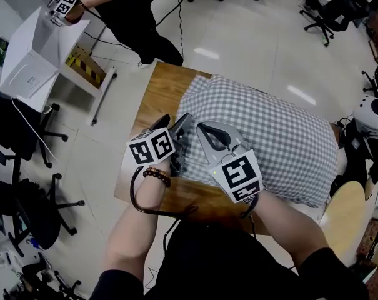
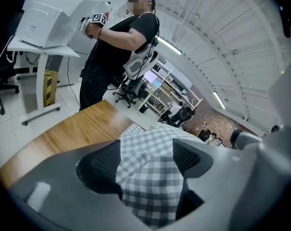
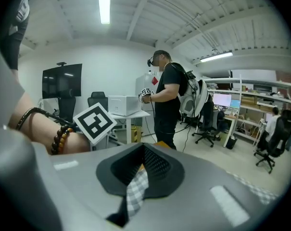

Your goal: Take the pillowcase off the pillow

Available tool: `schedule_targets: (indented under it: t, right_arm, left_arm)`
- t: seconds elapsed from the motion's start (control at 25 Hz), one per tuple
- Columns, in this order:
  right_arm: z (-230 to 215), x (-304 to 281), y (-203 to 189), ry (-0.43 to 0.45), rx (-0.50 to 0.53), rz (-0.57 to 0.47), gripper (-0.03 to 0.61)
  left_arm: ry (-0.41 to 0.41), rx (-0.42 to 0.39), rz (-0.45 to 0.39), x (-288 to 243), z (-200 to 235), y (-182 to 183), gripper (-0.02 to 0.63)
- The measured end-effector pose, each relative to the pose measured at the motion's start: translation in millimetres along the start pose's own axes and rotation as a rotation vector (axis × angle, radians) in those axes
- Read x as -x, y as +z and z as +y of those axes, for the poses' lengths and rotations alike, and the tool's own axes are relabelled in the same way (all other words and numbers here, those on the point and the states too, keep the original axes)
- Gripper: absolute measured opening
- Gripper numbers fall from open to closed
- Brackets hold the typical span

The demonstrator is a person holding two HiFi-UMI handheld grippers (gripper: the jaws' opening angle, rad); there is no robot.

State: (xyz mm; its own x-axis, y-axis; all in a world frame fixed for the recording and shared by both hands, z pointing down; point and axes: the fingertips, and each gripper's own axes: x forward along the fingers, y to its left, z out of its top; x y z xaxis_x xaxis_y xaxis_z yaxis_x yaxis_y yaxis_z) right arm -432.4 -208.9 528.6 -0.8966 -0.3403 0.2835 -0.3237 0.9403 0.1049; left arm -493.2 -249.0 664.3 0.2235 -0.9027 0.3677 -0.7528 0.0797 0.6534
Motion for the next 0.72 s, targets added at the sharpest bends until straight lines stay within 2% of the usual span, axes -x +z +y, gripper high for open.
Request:
schedule_targets:
  t: [0.12,0.32,0.56,0.72]
  right_arm:
    - [2.5,-10.8,-11.5,-0.003,0.019,0.034,0.002]
    - [-0.4,-25.6,-32.3,-0.02,0.01,0.106,0.002]
    - [2.3,-28.8,-31.3,-0.017,-0.001,0.088,0.002]
    - [4.7,-37.1,-24.2,-0.013,-0.006,0.085,0.002]
  left_arm:
    - [-0.029,0.058,0.014,-9.8,6.7,-5.2,0.355]
    - [-0.016,0.207,0.05,-23.2,26.9,-22.3,0.364]
    - [0.012,0.263,0.065,-30.3,50.3,-31.8,0.394]
    - [-0.012,0.312,0.094,-36.1,63.0,-30.7,0.42]
